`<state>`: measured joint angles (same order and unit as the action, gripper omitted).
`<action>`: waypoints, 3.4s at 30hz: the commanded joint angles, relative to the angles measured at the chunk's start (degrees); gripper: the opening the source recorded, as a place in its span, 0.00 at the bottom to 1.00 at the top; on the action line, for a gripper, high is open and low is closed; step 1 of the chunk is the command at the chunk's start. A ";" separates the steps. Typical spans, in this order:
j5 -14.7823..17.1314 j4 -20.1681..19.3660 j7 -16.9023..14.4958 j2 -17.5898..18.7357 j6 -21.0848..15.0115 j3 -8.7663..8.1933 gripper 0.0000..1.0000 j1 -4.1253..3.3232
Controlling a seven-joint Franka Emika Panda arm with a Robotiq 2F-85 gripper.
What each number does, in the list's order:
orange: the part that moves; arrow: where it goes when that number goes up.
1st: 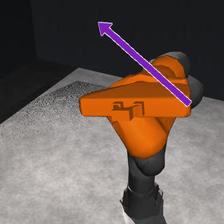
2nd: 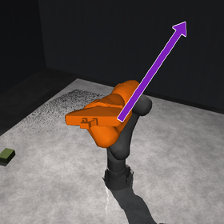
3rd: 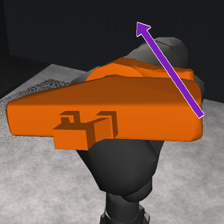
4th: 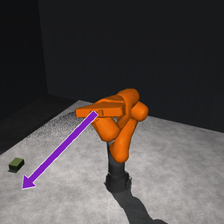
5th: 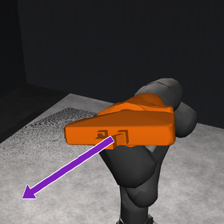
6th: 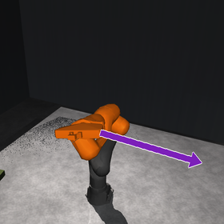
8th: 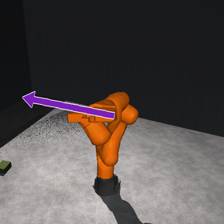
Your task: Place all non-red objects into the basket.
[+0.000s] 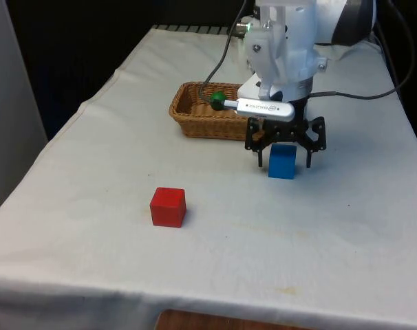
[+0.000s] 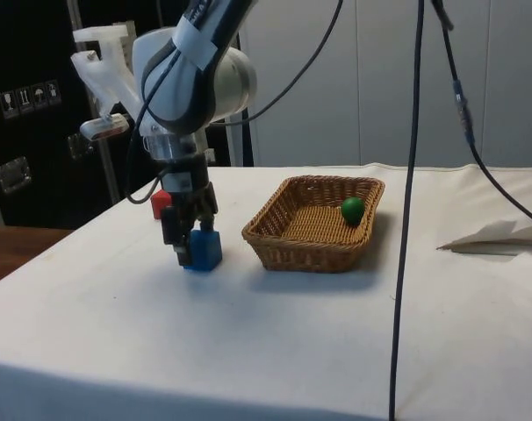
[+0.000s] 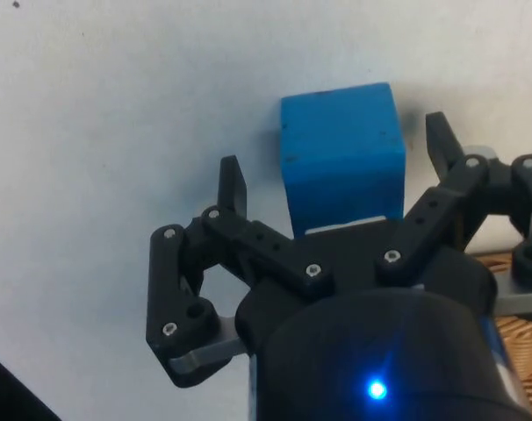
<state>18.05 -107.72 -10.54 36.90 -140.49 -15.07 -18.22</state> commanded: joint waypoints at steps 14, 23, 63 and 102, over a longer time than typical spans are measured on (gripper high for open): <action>0.06 -0.11 -0.29 0.00 0.11 -0.23 0.03 0.06; -0.23 -0.74 -0.17 -1.20 0.92 -0.63 0.03 -0.11; -7.28 -19.14 0.34 -26.30 5.96 -2.92 0.03 -0.17; -2.29 -33.80 -17.13 -24.35 -9.40 -8.77 0.03 1.09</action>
<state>14.44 -141.69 -26.18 12.15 -149.48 -24.35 -17.76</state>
